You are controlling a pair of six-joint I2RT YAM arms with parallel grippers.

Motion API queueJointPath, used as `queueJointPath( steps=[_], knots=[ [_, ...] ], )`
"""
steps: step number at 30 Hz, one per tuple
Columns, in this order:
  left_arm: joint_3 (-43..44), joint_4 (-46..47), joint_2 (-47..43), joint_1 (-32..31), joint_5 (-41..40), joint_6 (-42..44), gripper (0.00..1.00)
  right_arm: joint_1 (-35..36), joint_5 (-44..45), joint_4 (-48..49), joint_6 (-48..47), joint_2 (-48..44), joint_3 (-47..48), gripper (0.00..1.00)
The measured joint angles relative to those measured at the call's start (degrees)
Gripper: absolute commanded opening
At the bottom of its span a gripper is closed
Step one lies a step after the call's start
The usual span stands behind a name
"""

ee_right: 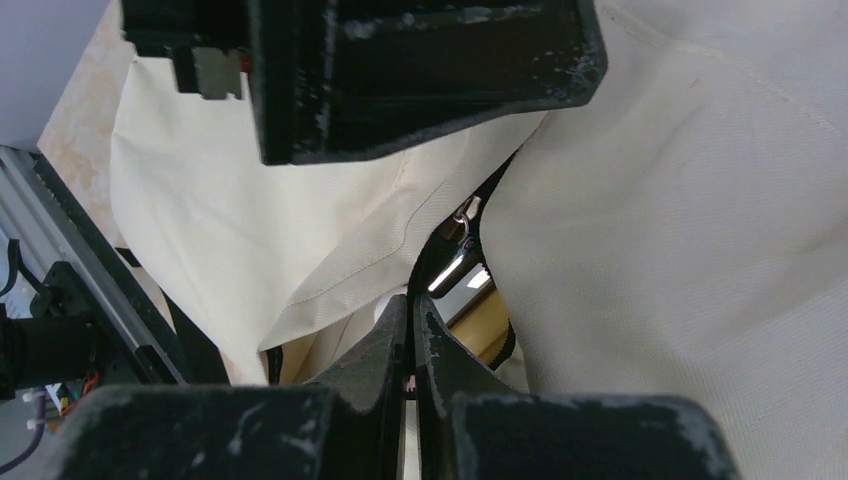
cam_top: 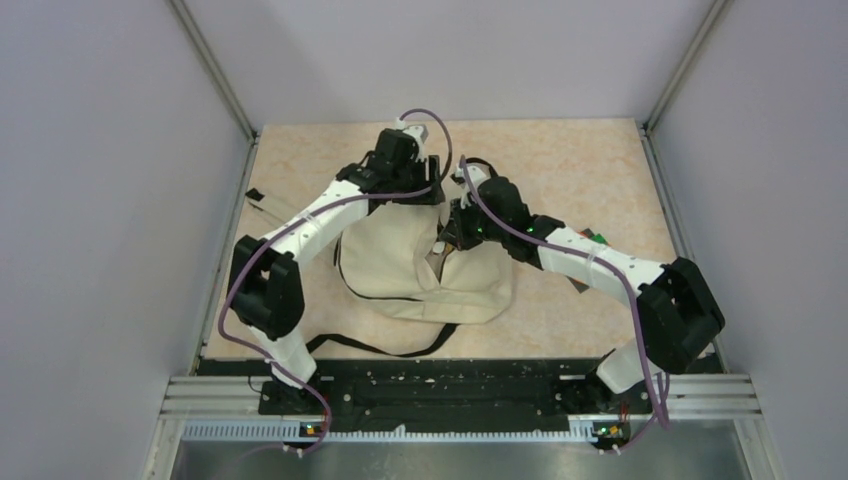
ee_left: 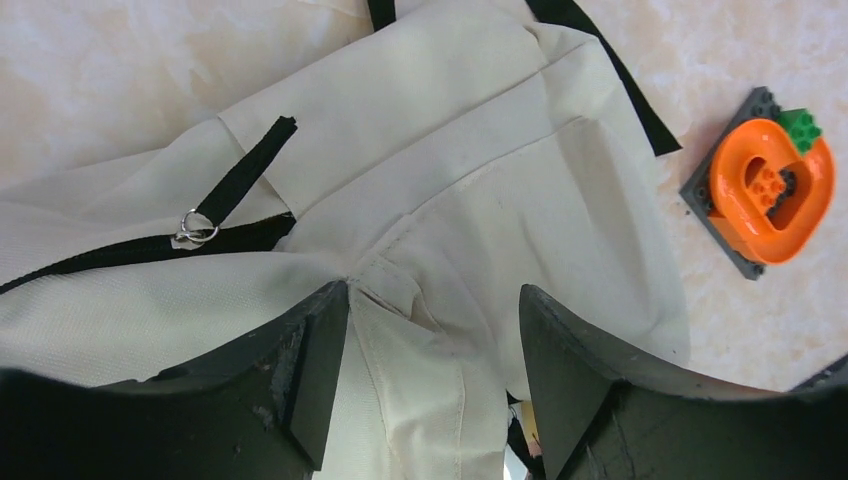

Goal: Pack the student bag
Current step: Zip the student bag at the center of the board.

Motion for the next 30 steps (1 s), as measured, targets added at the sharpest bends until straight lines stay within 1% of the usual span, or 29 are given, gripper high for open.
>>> queueJointPath(
  steps=[4,8,10,12,16,21,26,30],
  knots=[
    [4.9,-4.8,3.1,-2.6,-5.7,2.0,0.68,0.1,0.0,0.1,0.0,0.0,0.0,0.0],
    [10.6,-10.8,7.2,-4.9,-12.5,3.3,0.6,0.1,0.2,0.2,0.3,0.0,-0.2,0.0],
    [11.6,-12.3,8.2,-5.7,-15.0,4.0,0.55,0.1,0.1,0.5,0.3,-0.1,-0.5,0.0],
    [11.9,-13.4,8.9,-6.3,-17.0,4.6,0.47,0.1,0.2,0.8,0.3,-0.4,-0.9,0.0],
    [12.2,-14.5,9.6,-6.8,-18.9,5.3,0.23,0.1,0.1,1.3,0.3,-0.7,-1.2,0.0],
    [12.3,-14.9,9.6,-7.0,-19.7,4.2,0.0,0.1,-0.1,1.5,0.5,-0.8,-1.2,0.0],
    [12.0,-14.1,9.2,-6.9,-20.6,2.8,0.0,0.5,-0.2,1.3,1.2,-1.3,-1.2,0.0],
    [8.7,-10.5,6.8,-6.1,-19.9,0.9,0.0,1.9,1.2,0.1,1.0,-1.3,-1.1,0.0]
  ],
)
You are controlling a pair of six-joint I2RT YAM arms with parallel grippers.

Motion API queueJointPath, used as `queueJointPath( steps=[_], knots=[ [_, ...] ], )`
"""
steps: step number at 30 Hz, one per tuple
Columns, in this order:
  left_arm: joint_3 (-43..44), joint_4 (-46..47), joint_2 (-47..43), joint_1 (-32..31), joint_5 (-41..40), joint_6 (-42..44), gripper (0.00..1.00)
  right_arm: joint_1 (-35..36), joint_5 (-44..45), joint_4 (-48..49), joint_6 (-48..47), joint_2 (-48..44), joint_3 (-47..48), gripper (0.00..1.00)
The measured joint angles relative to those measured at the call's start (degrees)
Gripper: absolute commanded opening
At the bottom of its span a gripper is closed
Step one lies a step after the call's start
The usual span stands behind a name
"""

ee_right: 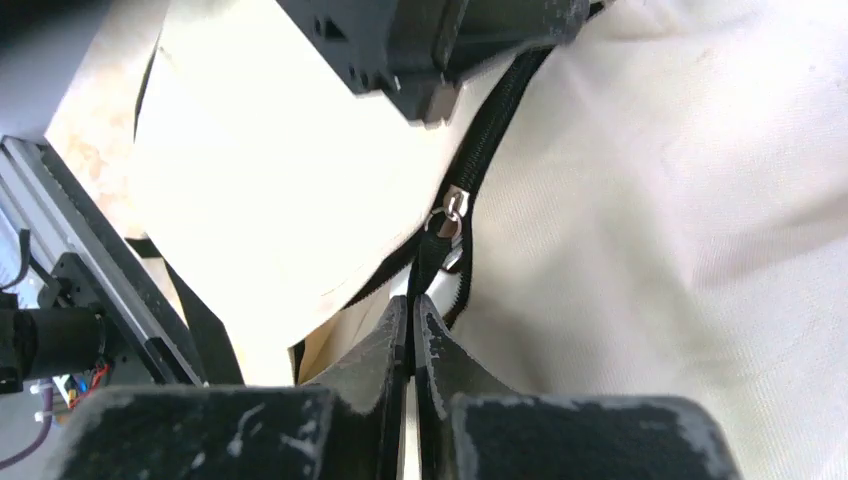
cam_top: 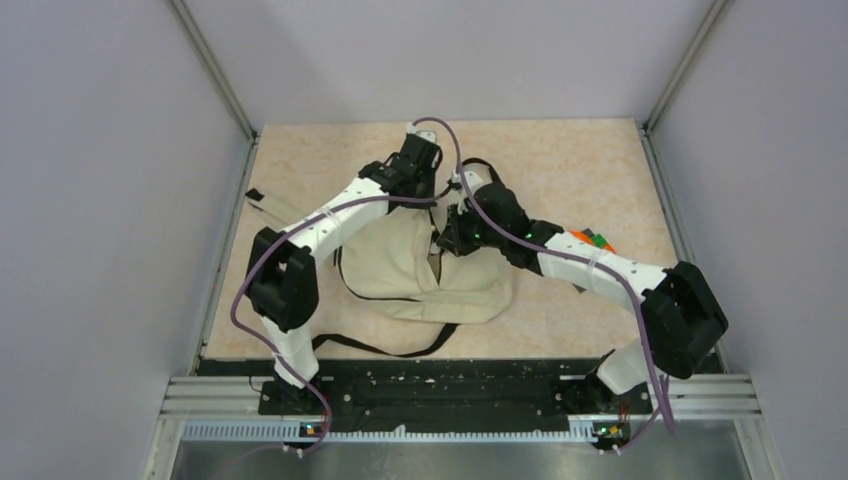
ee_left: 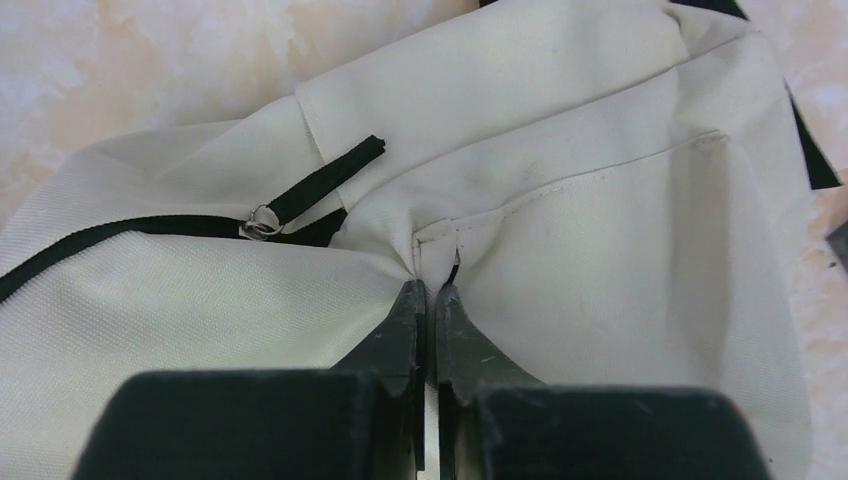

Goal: Pack the student bag
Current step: Zip the student bag at the center of the board.

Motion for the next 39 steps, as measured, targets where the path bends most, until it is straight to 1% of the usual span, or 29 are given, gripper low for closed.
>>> queueJointPath(
  steps=[3,6,11,17,26,33,39],
  knots=[
    [-2.1,2.5,-1.6,1.6,2.8,-1.8,0.0,0.6,0.9,-1.0,-0.1,-0.1,0.0,0.0],
    [-2.4,3.2,-2.0,3.4,6.2,-3.3,0.0,0.9,2.0,-1.4,-0.1,-0.1,0.1,0.0],
    [-2.4,4.3,-2.0,5.3,9.1,-4.2,0.0,1.7,1.8,-3.2,-0.1,-1.7,0.1,0.0],
    [-1.7,4.9,-1.9,6.9,10.7,-4.5,0.0,2.9,0.7,-4.9,0.0,-4.2,0.1,0.0],
    [2.7,4.0,1.5,8.8,11.7,-4.5,0.0,4.7,0.0,-6.6,0.0,-4.4,0.1,0.0],
    [5.5,3.5,4.0,10.5,13.3,-4.5,0.0,7.8,1.0,-7.6,-0.1,-4.4,0.1,0.0],
    [7.0,2.6,4.6,11.2,14.3,-4.5,0.0,8.0,2.3,-7.6,-0.1,-4.4,-0.4,0.0]
  ],
)
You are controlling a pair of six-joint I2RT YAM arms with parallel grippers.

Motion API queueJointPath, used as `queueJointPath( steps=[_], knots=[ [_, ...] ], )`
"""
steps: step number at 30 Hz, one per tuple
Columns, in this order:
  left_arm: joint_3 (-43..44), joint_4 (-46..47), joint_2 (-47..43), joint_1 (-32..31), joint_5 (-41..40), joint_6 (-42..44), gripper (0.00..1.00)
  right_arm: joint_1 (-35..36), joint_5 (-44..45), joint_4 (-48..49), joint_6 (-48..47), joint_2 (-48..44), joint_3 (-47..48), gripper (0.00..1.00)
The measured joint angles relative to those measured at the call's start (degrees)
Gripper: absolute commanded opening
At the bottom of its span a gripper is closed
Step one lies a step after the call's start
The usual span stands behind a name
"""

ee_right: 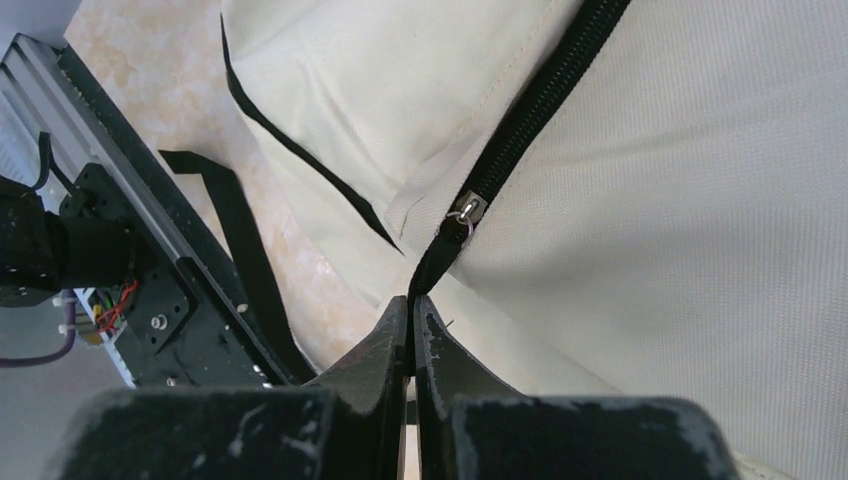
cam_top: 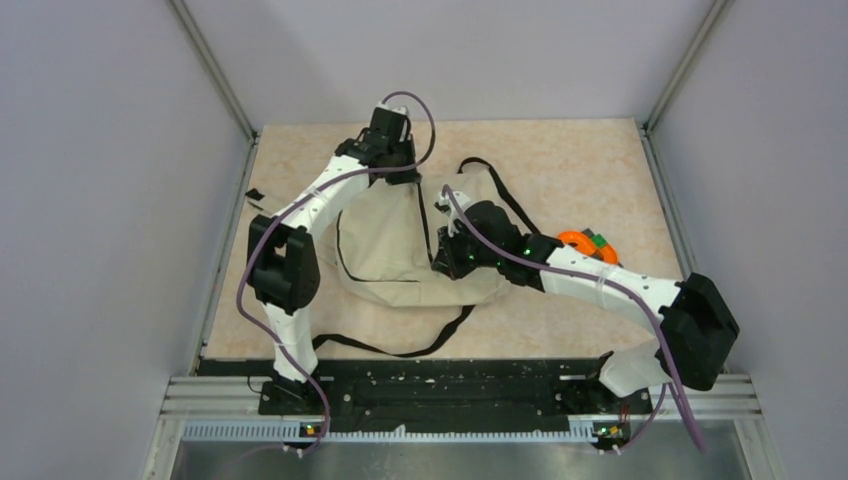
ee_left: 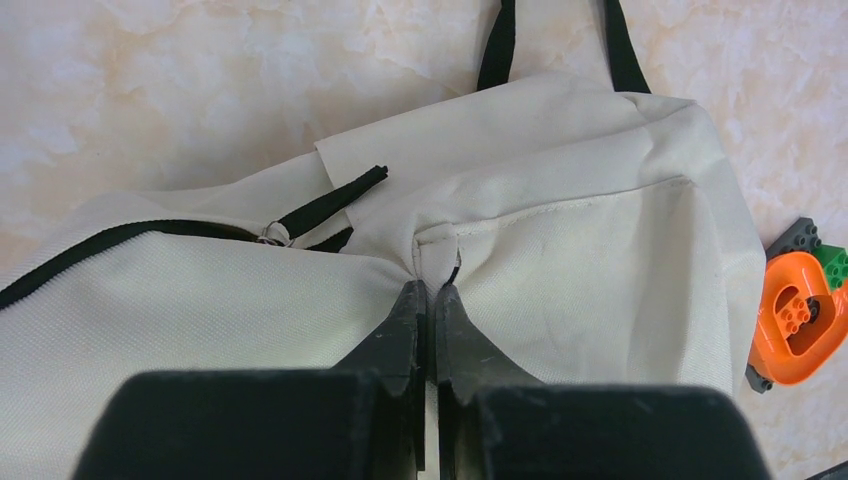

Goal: Pack the student bag
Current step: Zip the student bag at the center of the board, then reset both arms

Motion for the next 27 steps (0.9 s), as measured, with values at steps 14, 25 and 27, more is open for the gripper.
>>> queueJointPath(
  steps=[14,25,27],
  knots=[
    [1.2,-1.2,0.6,1.0,1.4,0.0,0.0,1.6,1.0,3.3,1.6,1.4,-3.8,0.0],
    [-0.1,7.1,0.5,2.5,3.4,2.7,0.84,3.0,1.2,0.2,2.3,1.8,-3.7,0.8],
    [-1.2,10.8,-0.3,3.3,4.0,3.3,0.89,3.3,1.7,-1.1,2.1,1.4,-3.5,0.98]
  ],
)
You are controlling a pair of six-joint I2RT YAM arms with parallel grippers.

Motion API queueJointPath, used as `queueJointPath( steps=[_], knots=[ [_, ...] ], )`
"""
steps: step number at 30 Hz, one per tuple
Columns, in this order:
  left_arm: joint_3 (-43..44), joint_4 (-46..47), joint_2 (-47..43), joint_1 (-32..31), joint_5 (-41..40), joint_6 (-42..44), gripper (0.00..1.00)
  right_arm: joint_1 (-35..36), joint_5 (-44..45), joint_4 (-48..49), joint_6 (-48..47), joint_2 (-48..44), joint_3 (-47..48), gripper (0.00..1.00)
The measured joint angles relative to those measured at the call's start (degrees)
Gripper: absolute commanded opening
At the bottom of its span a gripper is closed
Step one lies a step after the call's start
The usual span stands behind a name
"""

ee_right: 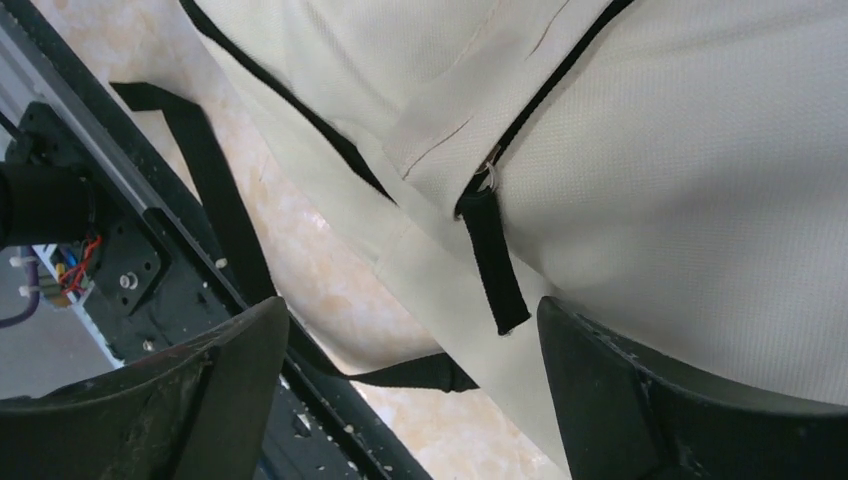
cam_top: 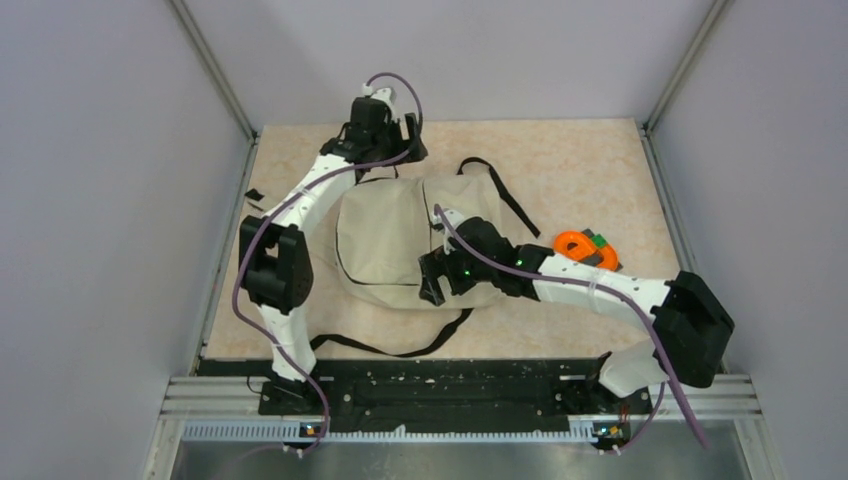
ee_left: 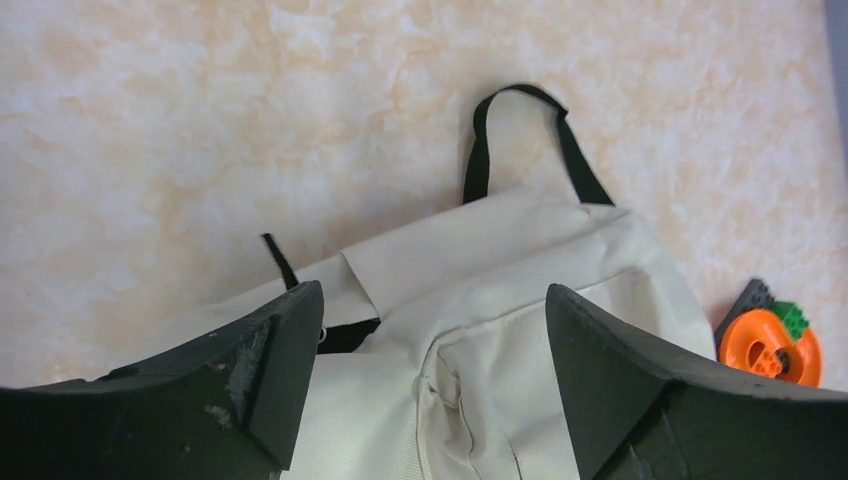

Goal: Pack the student bag
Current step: Reset both arms

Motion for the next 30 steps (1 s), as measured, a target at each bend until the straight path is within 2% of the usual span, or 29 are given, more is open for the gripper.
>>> queueJointPath(
  steps=[5,10,15,17,23,27,30],
  knots=[
    [-2.7,4.7,-3.9,0.9,0.6,1.3,0.94,0.1,3.0,-3.0,-1.4,-2.1,2.1,0.99],
    [-10.2,9.3,-12.0,0.8,0.3,2.3,0.96,-2.9,5.3,-4.4,-2.7,-5.3,3.3,0.99],
    [-21.4,13.4,-22.3,1.6,-2.9,2.5,0.97,-14.5,4.5,-4.3,-2.6,-9.6,2.0,0.99],
    [-27.8,14.4,-27.4,2.4,-6.4,2.4,0.97,-19.8,3.7,-4.0,-2.6,-11.9,0.2,0.99],
    [-38.7,12.1,-38.5,4.7,-16.2,2.2,0.98,-36.5,2.6,-4.4,-2.6,-18.4,-6.1,0.99],
    [-40.0,7.0,-47.4,4.8,-22.2,2.3,0.98,-44.1,3.8,-5.6,-3.1,-22.8,-7.1,0.99],
    [-37.8,1.6,-53.9,4.8,-26.4,2.9,0.98,-45.5,6.9,-5.3,-4.2,-28.0,-7.1,0.99]
  ],
)
